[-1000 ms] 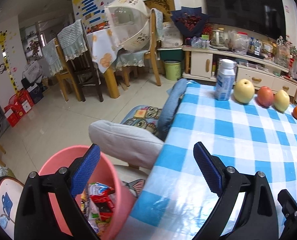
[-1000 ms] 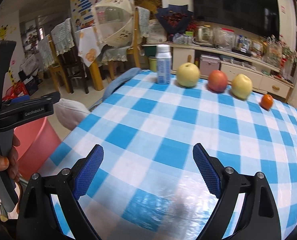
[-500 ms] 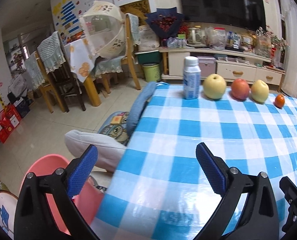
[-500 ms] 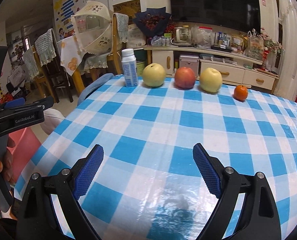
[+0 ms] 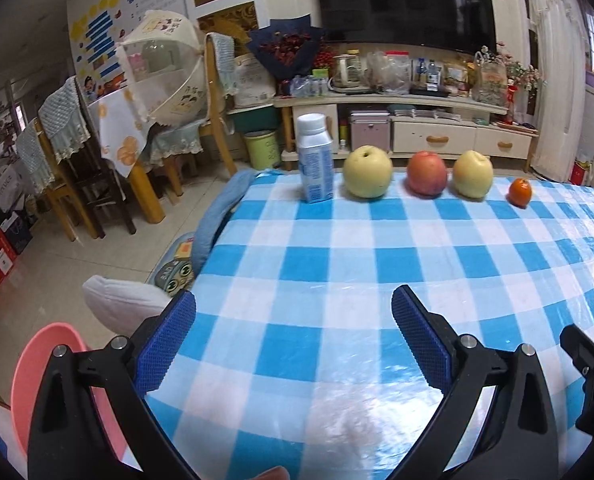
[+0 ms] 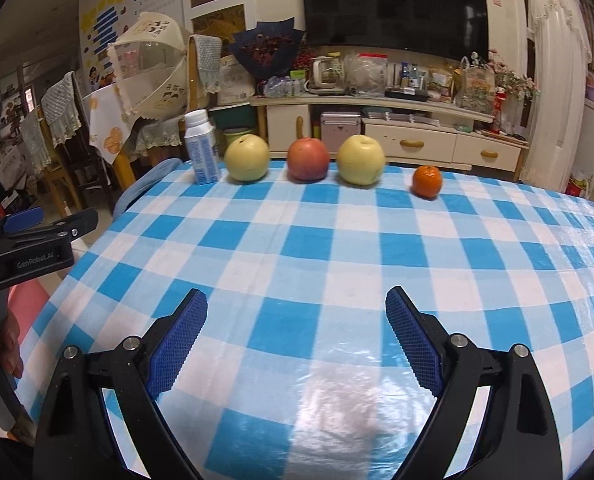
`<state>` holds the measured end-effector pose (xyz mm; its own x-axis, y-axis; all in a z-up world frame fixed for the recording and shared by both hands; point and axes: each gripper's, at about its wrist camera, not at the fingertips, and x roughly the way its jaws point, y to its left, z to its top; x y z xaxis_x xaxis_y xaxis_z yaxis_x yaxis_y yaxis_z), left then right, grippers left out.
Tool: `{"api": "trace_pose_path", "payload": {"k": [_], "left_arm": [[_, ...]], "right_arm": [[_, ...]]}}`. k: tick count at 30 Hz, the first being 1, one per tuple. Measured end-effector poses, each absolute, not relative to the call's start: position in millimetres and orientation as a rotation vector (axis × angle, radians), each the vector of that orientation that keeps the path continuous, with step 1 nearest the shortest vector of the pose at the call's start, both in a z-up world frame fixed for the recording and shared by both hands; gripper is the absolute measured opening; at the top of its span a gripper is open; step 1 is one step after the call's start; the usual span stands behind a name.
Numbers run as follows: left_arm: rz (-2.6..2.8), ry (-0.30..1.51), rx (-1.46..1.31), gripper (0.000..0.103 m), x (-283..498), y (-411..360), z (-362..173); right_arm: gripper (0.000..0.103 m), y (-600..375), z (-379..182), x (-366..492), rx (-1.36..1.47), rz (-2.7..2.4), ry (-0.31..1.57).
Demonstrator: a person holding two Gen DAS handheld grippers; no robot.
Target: Collect trash
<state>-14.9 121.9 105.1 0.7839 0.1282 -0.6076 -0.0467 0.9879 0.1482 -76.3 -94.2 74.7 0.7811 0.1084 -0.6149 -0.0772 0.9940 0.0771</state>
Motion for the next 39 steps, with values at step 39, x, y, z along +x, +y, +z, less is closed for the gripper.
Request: {"api": "trace_pose_path", "payload": {"k": [39], "left_arm": [[-0.129,0.645,0.05,0.099,-20,21,96]], "right_arm": [[0.09,-175,82,-85,0.006,-0.036,0.579]]}}
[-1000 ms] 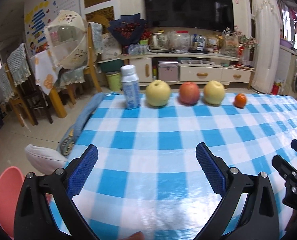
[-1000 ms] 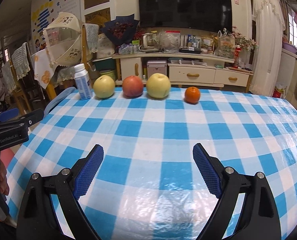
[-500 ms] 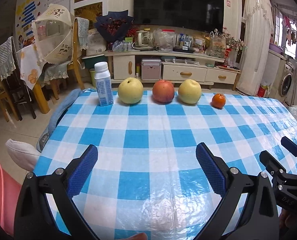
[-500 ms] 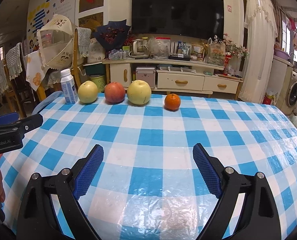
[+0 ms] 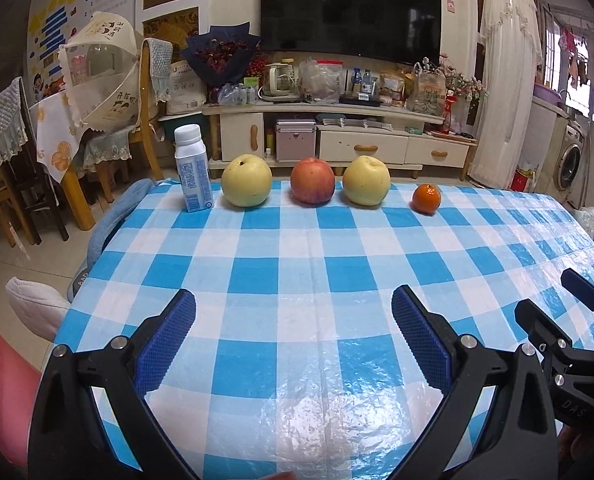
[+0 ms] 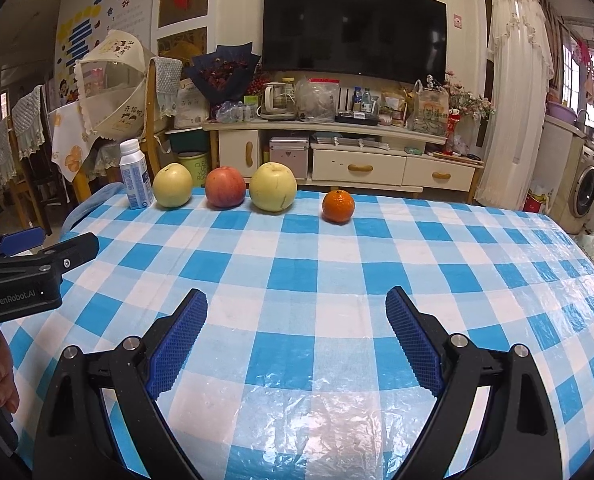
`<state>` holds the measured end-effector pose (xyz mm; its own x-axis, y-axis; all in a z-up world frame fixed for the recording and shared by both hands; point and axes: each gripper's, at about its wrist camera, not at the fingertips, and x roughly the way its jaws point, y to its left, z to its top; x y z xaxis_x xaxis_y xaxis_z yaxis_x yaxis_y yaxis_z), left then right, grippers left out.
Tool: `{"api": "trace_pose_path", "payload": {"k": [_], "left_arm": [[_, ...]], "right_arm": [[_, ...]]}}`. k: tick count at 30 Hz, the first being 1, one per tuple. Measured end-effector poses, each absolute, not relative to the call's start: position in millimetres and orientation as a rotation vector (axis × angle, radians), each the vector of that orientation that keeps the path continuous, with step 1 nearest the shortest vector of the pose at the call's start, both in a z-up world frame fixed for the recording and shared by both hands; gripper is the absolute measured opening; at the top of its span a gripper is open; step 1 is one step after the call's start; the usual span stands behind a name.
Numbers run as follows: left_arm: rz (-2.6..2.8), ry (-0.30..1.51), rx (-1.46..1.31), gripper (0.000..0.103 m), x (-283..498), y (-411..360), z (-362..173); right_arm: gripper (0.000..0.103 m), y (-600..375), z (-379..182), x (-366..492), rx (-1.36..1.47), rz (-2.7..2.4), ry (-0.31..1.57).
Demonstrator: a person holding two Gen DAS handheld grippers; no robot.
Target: Collect trash
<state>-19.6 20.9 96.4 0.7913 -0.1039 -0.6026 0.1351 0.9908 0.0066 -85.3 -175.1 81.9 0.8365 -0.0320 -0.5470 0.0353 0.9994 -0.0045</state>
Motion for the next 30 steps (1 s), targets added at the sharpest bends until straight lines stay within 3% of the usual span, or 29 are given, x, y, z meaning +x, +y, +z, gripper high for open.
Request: {"api": "trace_pose_path", "payload": {"k": [30], "left_arm": [[-0.149,0.644,0.066,0.099,-23.3,16.9,90.6]], "right_arm": [[0.094,-166.3,73.4,-82.0,-0.007,-0.017,0.594]]}}
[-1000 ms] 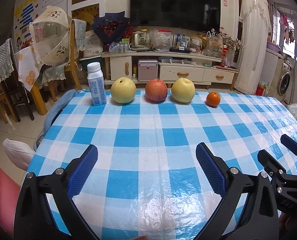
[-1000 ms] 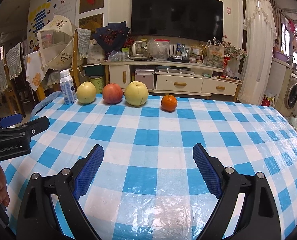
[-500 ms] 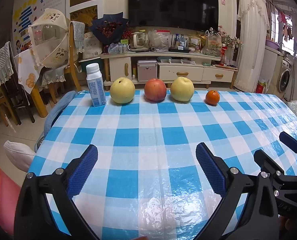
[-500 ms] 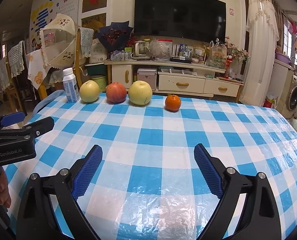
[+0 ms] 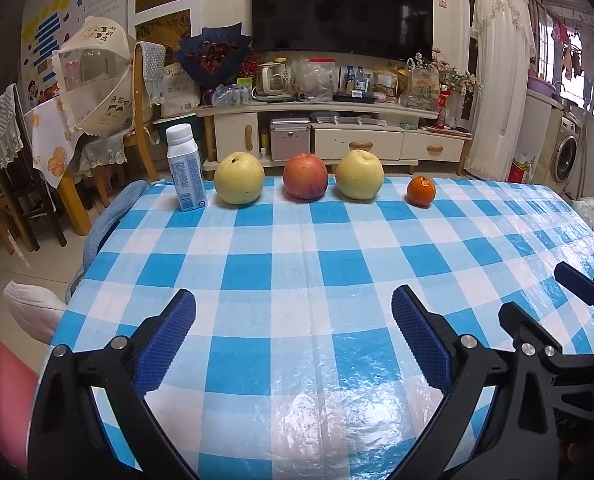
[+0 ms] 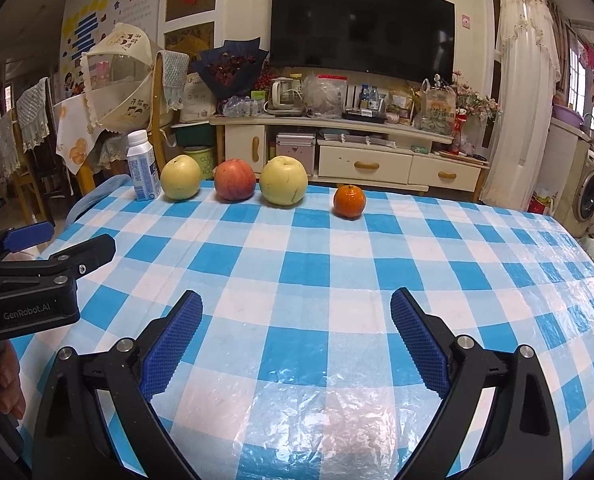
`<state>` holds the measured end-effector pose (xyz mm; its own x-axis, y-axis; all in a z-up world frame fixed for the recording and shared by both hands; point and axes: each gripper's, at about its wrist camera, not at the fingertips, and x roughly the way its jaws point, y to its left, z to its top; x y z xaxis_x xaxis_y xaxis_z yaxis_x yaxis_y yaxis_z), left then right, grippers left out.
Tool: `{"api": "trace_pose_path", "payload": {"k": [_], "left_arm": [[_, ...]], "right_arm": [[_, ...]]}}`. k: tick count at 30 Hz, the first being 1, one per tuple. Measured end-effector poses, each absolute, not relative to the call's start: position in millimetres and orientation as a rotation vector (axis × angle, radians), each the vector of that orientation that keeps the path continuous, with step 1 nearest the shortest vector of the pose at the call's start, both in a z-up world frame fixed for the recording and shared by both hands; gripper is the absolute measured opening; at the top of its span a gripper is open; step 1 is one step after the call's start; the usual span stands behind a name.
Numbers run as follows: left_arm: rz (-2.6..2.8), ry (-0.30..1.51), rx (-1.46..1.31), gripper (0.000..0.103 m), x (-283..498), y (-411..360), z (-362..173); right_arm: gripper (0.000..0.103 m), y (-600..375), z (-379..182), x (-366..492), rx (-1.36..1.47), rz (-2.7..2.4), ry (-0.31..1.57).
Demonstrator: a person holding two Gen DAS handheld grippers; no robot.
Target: Collect trash
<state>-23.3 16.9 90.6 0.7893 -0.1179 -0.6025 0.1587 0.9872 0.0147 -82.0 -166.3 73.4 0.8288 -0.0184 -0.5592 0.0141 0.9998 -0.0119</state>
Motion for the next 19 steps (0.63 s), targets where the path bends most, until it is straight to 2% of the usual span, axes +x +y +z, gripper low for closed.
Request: {"api": "trace_pose_path", "payload": {"k": [6,19], "left_arm": [[-0.168,0.656,0.06,0.099,-21,16,81],[-0.084,0.944,0.025,0.099,18,18,12]], "right_arm": [[0.094,-162,63,-75,-0.007,-0.008,0.635],[0.094,-165,2,-38,0.058,-0.047,0.937]]}}
